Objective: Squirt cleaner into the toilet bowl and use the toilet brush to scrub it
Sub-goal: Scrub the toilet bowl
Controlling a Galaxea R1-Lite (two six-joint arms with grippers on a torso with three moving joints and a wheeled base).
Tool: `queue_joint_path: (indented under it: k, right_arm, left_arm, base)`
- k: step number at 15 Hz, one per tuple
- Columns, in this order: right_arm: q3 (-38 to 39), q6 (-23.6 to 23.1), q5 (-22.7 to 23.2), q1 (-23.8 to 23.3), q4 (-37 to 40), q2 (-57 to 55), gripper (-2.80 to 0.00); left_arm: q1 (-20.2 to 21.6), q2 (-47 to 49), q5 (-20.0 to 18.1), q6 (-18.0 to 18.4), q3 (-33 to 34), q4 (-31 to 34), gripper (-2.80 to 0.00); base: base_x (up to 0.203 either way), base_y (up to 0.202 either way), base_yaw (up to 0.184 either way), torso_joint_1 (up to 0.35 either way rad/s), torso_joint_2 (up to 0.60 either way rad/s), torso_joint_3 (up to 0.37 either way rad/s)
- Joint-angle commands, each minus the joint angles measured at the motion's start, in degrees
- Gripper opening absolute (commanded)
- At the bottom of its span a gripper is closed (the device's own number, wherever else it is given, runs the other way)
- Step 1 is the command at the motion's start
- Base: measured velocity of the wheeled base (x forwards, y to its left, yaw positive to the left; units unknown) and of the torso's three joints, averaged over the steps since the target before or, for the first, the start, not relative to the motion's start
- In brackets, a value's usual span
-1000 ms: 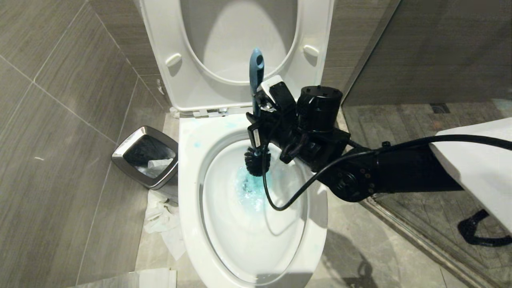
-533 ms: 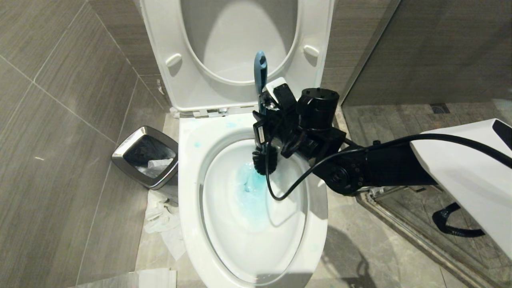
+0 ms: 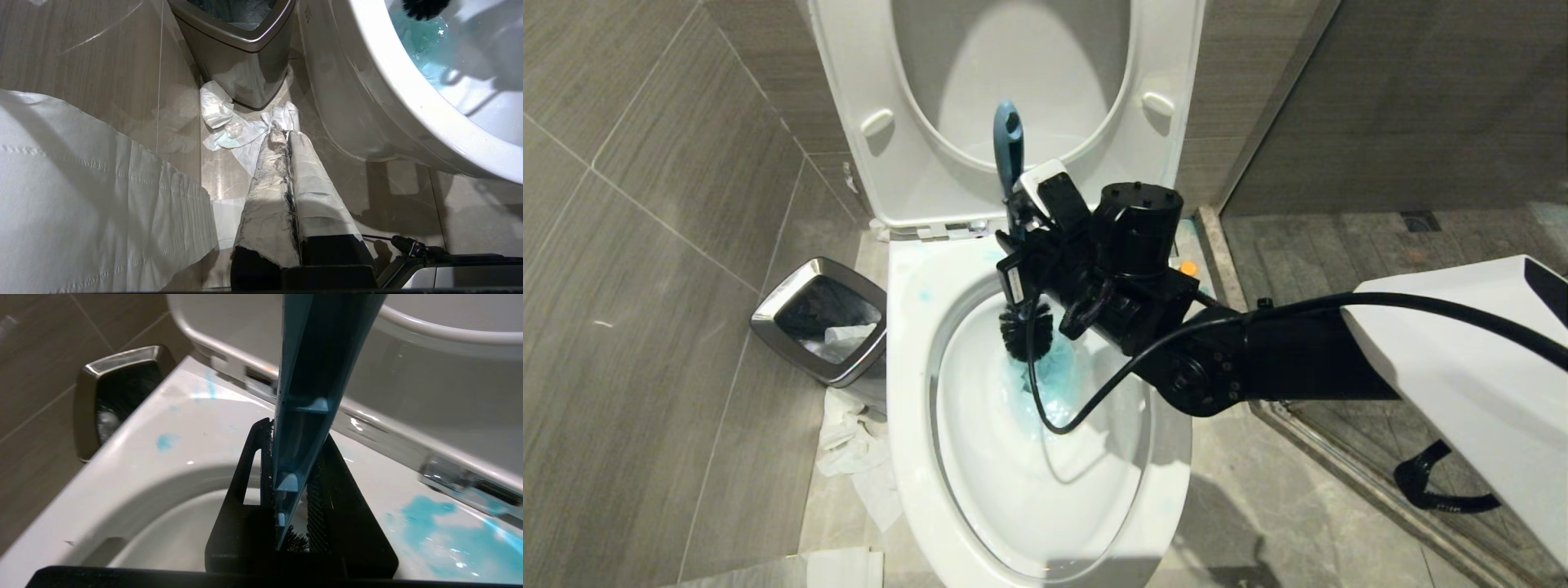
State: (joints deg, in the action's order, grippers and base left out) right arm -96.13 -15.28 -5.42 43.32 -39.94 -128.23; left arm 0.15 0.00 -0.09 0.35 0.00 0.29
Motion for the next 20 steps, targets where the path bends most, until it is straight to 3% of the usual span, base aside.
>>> queue_joint_path:
  k: [1,7,12,20]
  right_arm:
    - [-2.02,-0.10,-0.02,2.13,0.01,-3.05,-2.80]
    - [3.41,0.24,-0.03,7.94,-0.52,-0.72,-2.80]
    - [17.10,0.17,-0.51,11.87,-2.49,8.99,-2.80]
    - [39.99,-0.10,-0.61,12.12,-2.83,24.66,-2.80]
  left_arm:
    - [0.03,0.09,0.00,0.00,0.00,-0.03,-2.80]
    - [0.03,0.09,0.00,0.00,0.00,-0.01,-2.80]
    - [0.03,0.09,0.04,0.09,0.00,0.06,-2.80]
    - [0.03,0.09,0.00,0.17,0.00,0.06,-2.80]
  base:
    - [0.000,0.000,0.000,0.000,0.00,0.000]
    - [0.000,0.000,0.000,0.000,0.00,0.000]
    - [0.000,0.000,0.000,0.000,0.00,0.000]
    - [0.000,0.000,0.000,0.000,0.00,0.000]
